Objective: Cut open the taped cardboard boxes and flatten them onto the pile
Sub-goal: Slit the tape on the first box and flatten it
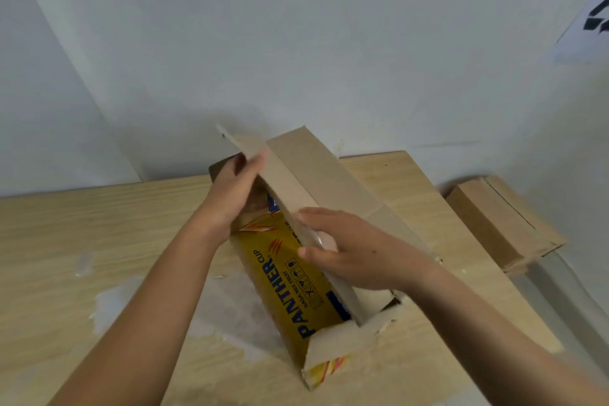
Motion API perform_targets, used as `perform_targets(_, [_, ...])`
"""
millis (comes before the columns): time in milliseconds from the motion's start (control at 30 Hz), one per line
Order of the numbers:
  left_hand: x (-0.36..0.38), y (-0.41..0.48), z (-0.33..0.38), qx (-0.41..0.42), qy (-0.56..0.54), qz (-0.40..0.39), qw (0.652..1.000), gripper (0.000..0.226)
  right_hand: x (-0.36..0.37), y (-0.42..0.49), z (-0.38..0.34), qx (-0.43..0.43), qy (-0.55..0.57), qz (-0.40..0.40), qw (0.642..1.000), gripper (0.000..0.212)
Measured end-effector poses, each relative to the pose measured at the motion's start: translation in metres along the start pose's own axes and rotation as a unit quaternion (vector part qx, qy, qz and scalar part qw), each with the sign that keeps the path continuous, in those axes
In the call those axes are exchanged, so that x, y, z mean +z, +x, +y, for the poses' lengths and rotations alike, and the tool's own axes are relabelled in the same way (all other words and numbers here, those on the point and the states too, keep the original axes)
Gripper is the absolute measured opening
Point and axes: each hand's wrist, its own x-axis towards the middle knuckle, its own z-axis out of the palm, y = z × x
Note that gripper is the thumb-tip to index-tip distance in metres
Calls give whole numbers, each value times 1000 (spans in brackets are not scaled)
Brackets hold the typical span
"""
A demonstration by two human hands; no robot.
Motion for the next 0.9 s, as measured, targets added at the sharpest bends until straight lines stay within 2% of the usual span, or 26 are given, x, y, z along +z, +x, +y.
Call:
perform_targets(100, [-3, 4, -14, -9, 52, 62, 997, 24, 9, -2, -4, 31, -16, 0, 999, 63])
perform_targets(200, [-10, 6, -28, -20, 88, 84, 992, 29, 5, -11, 2, 31, 104, 19, 994, 64])
perform_targets(300, [-14, 6, -36, -17, 115, 96, 989, 33, -7, -16, 35, 54, 101, 157, 981, 42])
perform_targets(367, [-14, 5, -38, 15, 155, 119, 981, 54, -17, -22, 66, 106, 78, 226, 965, 35])
perform_targets(400, [-14, 5, -37, 36, 218, 144, 965, 74, -19, -26, 81, 134, 64, 228, 962, 37])
perform_targets(433, [-12, 5, -36, 55, 311, 168, 934, 90, -20, -30, 92, 159, 52, 211, 963, 42])
perform_targets(500, [3, -4, -29, 96, 502, 185, 839, 94, -16, -36, 107, 185, 57, 164, 967, 51])
perform_targets(567, [27, -11, -17, 160, 620, 125, 758, 78, -6, -37, 113, 171, 68, 151, 971, 57])
perform_targets(600, [42, -13, -14, 184, 646, 72, 737, 70, -3, -36, 115, 160, 73, 154, 972, 59])
perform_targets(667, [70, -14, -16, 187, 647, -47, 738, 66, -2, -37, 116, 143, 97, 166, 971, 58])
perform_targets(733, [91, -11, -26, 159, 645, -115, 739, 71, -5, -42, 119, 140, 151, 158, 966, 49])
perform_targets(833, [104, -7, -45, 152, 667, -126, 718, 75, -17, -50, 131, 170, 281, 149, 933, 21])
perform_targets(900, [103, -6, -53, 168, 667, -108, 718, 85, -22, -50, 152, 205, 309, 162, 914, 22])
